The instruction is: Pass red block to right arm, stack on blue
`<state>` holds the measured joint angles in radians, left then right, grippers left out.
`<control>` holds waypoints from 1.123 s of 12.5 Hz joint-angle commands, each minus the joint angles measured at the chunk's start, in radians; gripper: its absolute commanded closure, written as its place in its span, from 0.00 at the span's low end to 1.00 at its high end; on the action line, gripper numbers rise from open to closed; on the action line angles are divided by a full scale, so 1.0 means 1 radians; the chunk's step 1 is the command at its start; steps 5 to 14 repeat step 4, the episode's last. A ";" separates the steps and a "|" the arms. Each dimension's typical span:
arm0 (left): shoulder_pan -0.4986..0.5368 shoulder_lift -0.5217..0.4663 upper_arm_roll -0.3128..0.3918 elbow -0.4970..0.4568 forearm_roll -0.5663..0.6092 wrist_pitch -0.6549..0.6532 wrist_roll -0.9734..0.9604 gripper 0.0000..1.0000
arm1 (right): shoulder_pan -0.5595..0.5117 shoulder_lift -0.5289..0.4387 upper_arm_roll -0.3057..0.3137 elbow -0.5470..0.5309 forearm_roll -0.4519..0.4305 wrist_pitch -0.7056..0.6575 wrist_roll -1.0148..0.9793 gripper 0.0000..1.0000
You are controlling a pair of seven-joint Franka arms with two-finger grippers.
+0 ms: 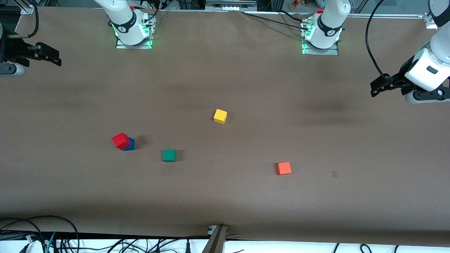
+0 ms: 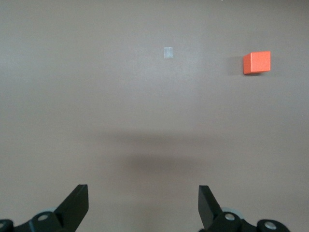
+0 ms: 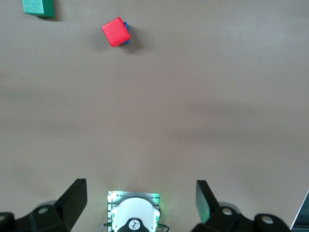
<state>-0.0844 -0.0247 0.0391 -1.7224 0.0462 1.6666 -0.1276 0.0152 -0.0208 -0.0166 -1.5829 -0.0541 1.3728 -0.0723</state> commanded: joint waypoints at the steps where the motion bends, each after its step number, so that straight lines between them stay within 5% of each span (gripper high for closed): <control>1: -0.005 -0.004 -0.001 0.009 0.023 -0.016 -0.003 0.00 | -0.017 0.047 0.015 0.073 -0.004 -0.018 -0.003 0.00; 14: -0.005 -0.004 -0.001 0.010 0.023 -0.016 -0.003 0.00 | -0.017 0.047 0.010 0.073 -0.004 -0.015 -0.004 0.00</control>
